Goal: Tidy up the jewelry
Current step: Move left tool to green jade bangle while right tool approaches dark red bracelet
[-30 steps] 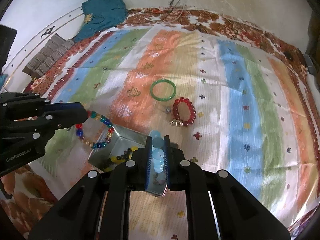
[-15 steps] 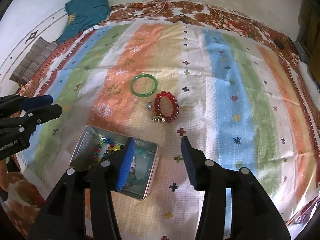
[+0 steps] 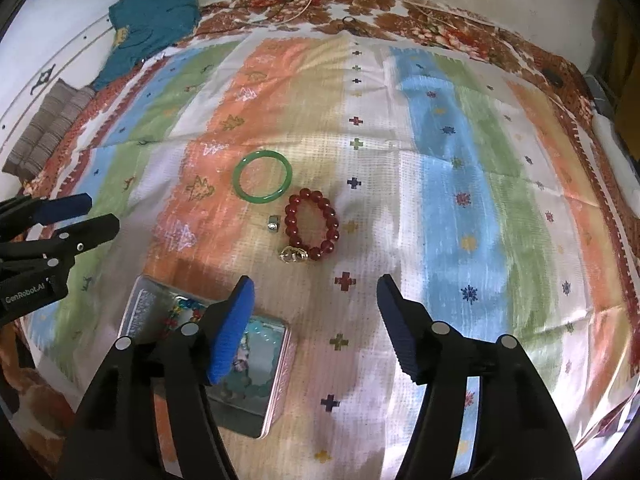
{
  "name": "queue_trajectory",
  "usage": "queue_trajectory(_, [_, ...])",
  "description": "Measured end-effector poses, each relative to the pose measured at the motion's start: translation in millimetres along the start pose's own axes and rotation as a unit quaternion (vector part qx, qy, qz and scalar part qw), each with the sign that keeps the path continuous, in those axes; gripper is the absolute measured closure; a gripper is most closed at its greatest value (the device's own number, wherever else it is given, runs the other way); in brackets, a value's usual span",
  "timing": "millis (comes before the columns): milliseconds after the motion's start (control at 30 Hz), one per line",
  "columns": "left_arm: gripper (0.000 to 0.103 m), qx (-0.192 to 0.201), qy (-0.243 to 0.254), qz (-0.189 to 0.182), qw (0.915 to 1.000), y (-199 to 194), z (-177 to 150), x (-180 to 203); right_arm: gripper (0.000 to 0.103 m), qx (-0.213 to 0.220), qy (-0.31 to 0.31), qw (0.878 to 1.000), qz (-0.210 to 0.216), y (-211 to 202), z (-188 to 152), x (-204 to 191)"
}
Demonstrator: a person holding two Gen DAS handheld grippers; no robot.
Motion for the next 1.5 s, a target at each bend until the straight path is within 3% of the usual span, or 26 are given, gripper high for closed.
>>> queue_trajectory(800, [0.039, -0.039, -0.015, 0.000, 0.9991, 61.4, 28.0, -17.5, 0.029, -0.034, 0.013, 0.999, 0.007, 47.4, 19.5, 5.2])
queue_trajectory(1500, [0.038, -0.072, -0.009, 0.000, 0.9974, 99.6, 39.9, -25.0, 0.028, -0.060, 0.007, 0.998, -0.003, 83.9, 27.9, 5.5])
Point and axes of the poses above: each gripper's, at about its wrist camera, not at the fingertips, and y roughly the way its jaws point, x to its right, z to its top, the point moved 10 cm from there along y, roughly the way its jaws point, and after that the axes turned 13 degrees about -z, right-handed, at the moved point
